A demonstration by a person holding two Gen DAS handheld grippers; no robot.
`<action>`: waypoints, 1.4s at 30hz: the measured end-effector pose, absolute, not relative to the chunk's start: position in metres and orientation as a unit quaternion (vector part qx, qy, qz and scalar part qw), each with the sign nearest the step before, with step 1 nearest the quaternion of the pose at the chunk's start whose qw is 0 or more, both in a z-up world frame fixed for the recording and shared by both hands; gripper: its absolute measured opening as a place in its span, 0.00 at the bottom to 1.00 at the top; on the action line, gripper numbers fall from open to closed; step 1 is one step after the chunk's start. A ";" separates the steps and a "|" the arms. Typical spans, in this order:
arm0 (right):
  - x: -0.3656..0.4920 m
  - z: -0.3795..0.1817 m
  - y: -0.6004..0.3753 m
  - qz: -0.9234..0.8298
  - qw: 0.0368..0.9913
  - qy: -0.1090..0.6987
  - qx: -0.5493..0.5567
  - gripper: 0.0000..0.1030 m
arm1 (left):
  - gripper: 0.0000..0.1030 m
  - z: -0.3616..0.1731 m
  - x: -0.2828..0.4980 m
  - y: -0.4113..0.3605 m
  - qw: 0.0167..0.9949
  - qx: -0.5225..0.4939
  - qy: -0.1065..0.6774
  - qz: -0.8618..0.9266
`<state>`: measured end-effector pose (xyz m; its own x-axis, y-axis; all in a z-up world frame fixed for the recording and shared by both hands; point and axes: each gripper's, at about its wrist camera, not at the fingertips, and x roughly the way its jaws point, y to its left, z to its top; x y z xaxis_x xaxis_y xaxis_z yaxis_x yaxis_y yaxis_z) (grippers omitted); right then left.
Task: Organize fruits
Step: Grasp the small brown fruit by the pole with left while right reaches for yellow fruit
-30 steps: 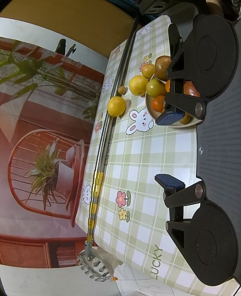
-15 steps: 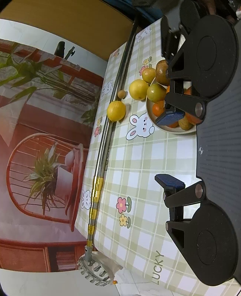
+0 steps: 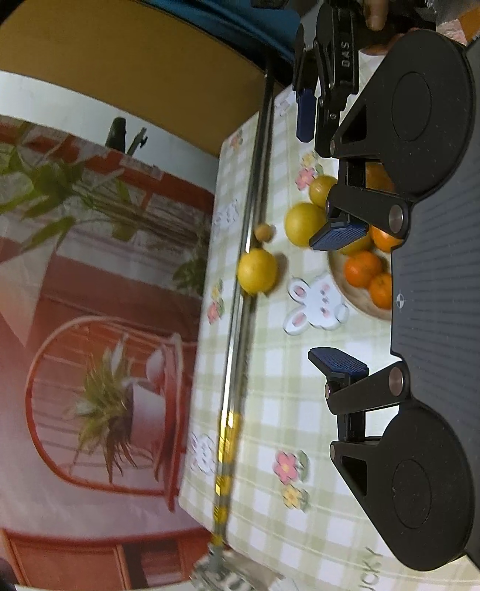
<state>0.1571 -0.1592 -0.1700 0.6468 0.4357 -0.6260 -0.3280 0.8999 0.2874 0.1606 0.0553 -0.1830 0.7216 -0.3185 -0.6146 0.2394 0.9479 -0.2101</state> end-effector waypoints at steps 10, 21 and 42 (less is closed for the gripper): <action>0.180 -0.179 -0.213 0.148 0.920 0.354 0.077 0.54 | 0.56 -0.179 0.210 0.005 0.908 -0.036 0.355 -0.218; 0.186 -0.201 -0.243 0.093 0.924 0.365 0.074 0.43 | 0.38 -0.221 0.296 -0.098 0.888 0.072 0.371 -0.263; 0.169 -0.235 -0.292 0.071 0.912 0.369 0.166 0.41 | 0.28 -0.278 0.370 -0.131 0.866 0.080 0.447 -0.208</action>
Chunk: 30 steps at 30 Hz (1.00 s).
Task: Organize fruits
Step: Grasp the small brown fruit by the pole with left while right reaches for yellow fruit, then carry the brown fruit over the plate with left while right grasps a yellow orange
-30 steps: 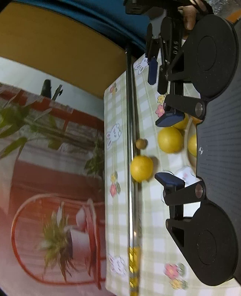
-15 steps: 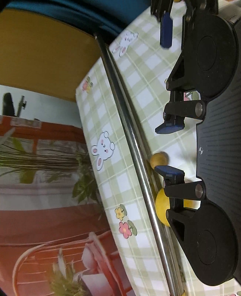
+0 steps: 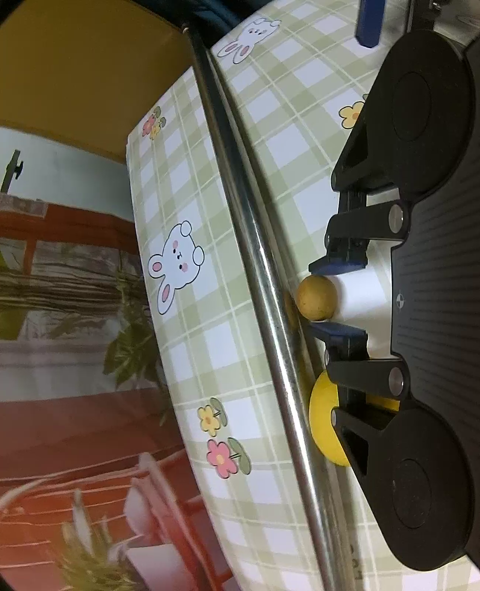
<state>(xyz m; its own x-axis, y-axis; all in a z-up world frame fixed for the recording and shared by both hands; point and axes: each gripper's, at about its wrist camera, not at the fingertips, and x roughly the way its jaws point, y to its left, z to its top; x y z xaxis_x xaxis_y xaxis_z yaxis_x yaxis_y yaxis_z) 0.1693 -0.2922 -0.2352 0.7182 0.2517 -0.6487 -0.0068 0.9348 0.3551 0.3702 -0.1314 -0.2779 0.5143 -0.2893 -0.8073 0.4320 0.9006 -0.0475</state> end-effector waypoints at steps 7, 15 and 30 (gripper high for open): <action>0.167 -0.240 -0.291 0.074 0.908 0.375 0.173 0.41 | 0.28 -0.276 0.363 -0.128 0.865 0.073 0.444 -0.222; 0.176 -0.245 -0.276 0.094 0.901 0.390 0.168 0.41 | 0.28 -0.248 0.329 -0.111 0.872 0.055 0.410 -0.262; 0.206 -0.248 -0.218 0.166 0.886 0.404 0.158 0.42 | 0.28 -0.206 0.256 -0.029 0.888 -0.007 0.371 -0.271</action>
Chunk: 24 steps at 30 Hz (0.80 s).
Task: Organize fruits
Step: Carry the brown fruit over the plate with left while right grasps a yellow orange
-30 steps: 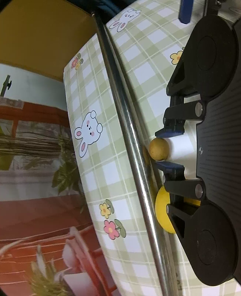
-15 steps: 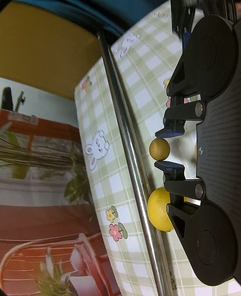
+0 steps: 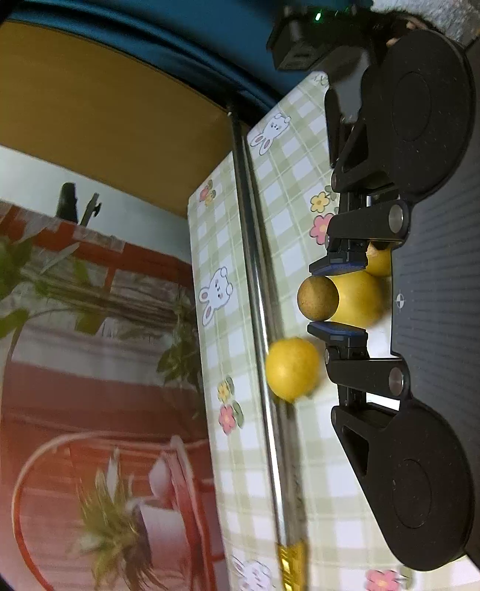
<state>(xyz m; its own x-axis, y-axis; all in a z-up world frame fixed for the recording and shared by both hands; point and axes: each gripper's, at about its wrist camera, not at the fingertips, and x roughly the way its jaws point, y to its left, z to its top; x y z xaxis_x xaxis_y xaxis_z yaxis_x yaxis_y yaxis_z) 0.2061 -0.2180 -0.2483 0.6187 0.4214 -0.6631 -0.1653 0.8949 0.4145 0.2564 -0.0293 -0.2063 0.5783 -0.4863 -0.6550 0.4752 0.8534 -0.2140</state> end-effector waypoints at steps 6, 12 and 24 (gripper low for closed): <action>0.214 -0.251 -0.204 0.174 0.880 0.414 0.154 0.42 | 0.28 -0.208 0.232 0.003 0.893 -0.040 0.373 -0.249; 0.222 -0.257 -0.199 0.167 0.874 0.428 0.156 0.42 | 0.28 -0.215 0.208 0.022 0.893 -0.063 0.380 -0.234; 0.211 -0.255 -0.197 0.144 0.886 0.418 0.140 0.41 | 0.28 -0.240 0.181 0.033 0.878 -0.097 0.414 -0.221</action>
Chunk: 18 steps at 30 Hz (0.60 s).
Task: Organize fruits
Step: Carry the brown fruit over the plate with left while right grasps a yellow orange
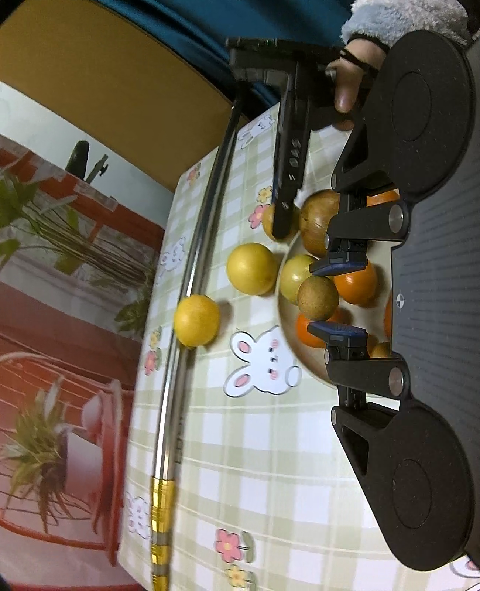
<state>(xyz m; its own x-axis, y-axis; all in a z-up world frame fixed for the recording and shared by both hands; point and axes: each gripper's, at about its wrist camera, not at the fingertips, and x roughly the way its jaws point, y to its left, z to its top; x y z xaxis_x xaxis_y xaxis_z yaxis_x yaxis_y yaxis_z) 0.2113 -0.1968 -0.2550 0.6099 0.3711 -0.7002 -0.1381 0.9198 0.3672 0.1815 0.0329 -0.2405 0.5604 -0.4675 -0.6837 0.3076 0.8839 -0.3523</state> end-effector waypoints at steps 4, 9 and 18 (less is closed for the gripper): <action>0.199 -0.248 -0.206 0.129 0.894 0.399 0.159 0.41 | 0.28 -0.245 0.178 0.031 0.876 -0.094 0.419 -0.217; 0.188 -0.241 -0.215 0.121 0.899 0.383 0.176 0.41 | 0.28 -0.249 0.175 0.022 0.877 -0.055 0.429 -0.209; 0.175 -0.231 -0.217 0.123 0.905 0.371 0.170 0.41 | 0.28 -0.259 0.176 0.018 0.867 -0.038 0.457 -0.194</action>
